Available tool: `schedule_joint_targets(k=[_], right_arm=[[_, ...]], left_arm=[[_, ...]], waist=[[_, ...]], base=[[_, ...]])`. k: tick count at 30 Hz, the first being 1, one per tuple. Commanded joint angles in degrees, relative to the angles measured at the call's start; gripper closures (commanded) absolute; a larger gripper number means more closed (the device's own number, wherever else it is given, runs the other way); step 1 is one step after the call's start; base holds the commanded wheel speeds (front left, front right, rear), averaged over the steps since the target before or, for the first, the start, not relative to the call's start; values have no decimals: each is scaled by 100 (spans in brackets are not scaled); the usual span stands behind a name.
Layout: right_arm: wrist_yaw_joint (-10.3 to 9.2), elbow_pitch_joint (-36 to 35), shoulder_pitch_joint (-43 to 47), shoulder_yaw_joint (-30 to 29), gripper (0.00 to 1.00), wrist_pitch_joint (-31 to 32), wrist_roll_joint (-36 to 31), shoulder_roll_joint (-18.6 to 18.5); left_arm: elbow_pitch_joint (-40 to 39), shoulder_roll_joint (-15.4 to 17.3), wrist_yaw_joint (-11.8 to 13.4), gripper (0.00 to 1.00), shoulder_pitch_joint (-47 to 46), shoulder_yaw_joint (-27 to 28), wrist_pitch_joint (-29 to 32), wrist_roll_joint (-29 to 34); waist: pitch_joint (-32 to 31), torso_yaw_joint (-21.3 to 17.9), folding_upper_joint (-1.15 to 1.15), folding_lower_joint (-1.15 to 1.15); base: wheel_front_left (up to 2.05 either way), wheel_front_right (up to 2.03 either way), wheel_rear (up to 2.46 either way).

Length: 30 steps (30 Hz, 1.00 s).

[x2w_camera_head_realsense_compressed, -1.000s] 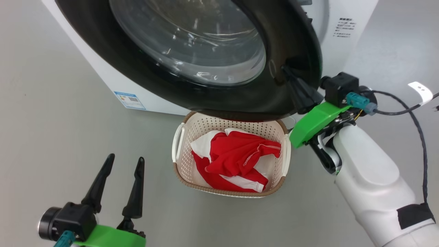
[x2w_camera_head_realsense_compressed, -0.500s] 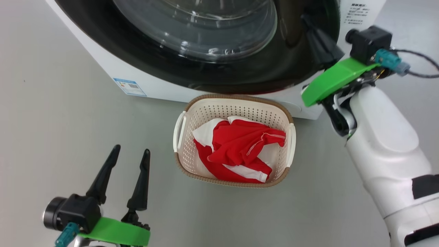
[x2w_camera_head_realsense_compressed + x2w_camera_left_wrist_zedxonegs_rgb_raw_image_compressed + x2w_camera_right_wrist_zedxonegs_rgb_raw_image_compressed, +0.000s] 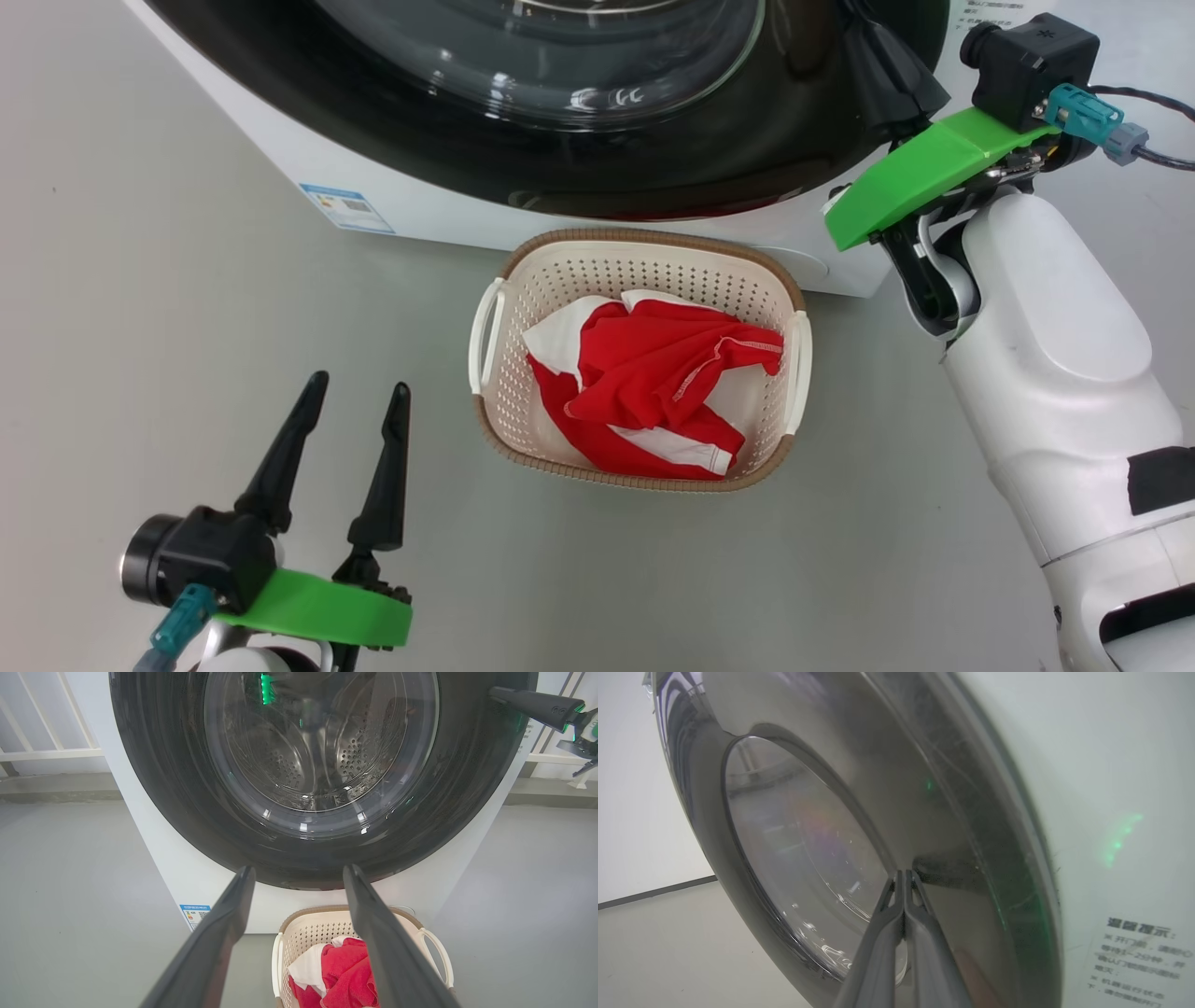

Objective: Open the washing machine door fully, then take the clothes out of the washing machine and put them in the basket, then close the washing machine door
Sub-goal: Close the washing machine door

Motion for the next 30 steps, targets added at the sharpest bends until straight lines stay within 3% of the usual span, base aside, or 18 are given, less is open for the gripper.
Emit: schedule_joint_targets(k=[1,3,6,7,8,9,30], right_arm=[[-73,-170,-102,-56,100,-38,92,-14],[-73,-259,36,62,100,-38,153,-11],[-73,-345,219,181,82,-38,237,-8],[-73,-373,282,214,58,-38,256,-8],[-73,-407,349,240,19,-38,273,-7],[-73,-439,420,265,0,-38,283,-7],[-73,-1519,2012,-44,0,-38,-165,-5]], left_arm=[[-97,73,18,0,-134,236,-63,-11],[-99,36,19,0,-131,300,-66,-71],[-106,3,-2,0,-124,357,-67,-142],[-103,0,-6,0,-118,374,-68,-156],[-100,-1,-7,0,-113,391,-68,-167],[-99,-4,-6,0,-111,409,-68,-176],[-245,41,158,0,198,820,-69,-234]], waist=[[-30,-27,0,0],[-69,-95,0,0],[-128,-197,0,0],[-153,-237,0,0],[-183,-280,0,0],[-213,-325,0,0],[-982,-1317,0,0]], base=[[0,0,0],[0,0,0],[0,0,0],[0,0,0],[0,0,0],[0,0,0],[0,0,0]])
